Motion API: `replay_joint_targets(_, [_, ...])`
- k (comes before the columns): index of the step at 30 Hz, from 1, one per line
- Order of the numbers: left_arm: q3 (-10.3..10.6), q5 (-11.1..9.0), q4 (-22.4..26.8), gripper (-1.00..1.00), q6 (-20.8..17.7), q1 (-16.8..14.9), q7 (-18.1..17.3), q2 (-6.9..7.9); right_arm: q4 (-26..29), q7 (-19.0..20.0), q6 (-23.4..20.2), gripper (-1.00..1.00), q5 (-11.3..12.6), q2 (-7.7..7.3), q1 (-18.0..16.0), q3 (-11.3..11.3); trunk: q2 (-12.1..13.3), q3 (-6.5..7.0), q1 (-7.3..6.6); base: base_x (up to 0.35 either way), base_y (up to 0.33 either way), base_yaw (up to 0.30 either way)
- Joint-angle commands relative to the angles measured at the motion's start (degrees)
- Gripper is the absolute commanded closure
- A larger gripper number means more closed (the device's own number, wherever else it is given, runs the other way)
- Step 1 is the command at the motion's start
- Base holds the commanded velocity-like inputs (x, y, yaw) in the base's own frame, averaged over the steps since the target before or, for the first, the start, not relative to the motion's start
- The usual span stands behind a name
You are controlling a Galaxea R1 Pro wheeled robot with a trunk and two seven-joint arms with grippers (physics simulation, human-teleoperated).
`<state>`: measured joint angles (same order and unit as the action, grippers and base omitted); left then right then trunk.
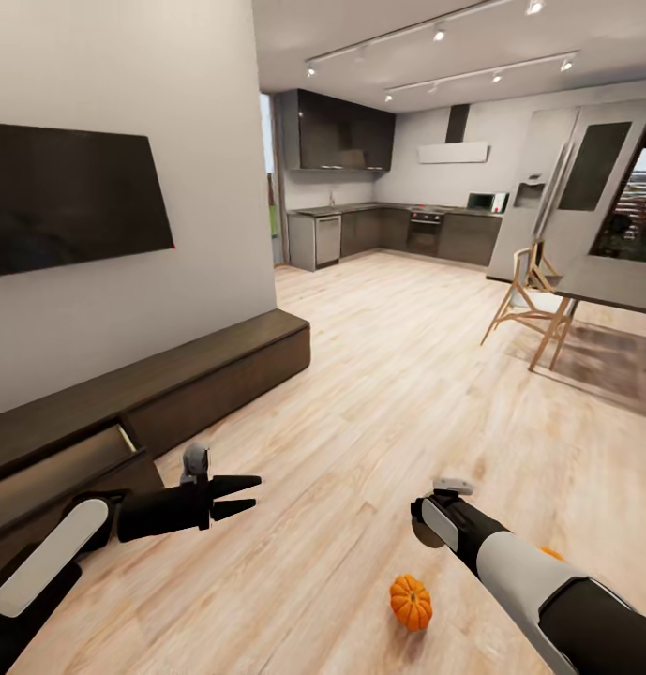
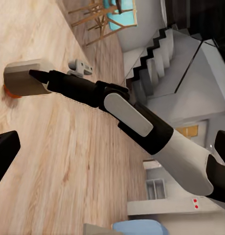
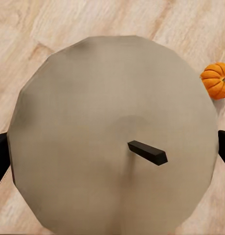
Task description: Place each of the two pumpkins and all three candles from the living room inside a cabinet in the living room (use any cabinet), then make sure every cabinet is closed, and position the cauldron so it is next to a table in the living room.
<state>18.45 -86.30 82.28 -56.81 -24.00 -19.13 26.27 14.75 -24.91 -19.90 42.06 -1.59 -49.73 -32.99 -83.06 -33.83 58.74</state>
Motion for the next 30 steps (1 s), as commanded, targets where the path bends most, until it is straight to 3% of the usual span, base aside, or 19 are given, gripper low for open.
replay_joint_targets(1, [0.10, 0.35, -0.10, -1.00, 0.00, -0.08, -0.43, 0.02, 0.20, -0.31, -0.29, 1.00, 0.48, -0.08, -0.01, -0.49, 0.38, 0.13, -0.23, 0.000, 0.000, 0.293])
replay_joint_targets(30, [-0.08, 0.09, -0.19, -1.00, 0.04, -0.08, -0.38, 0.36, 0.20, -0.31, -0.32, 1.00, 0.48, -0.08, -0.01, -0.49, 12.02, 5.34, -6.60, 0.000, 0.000, 0.293])
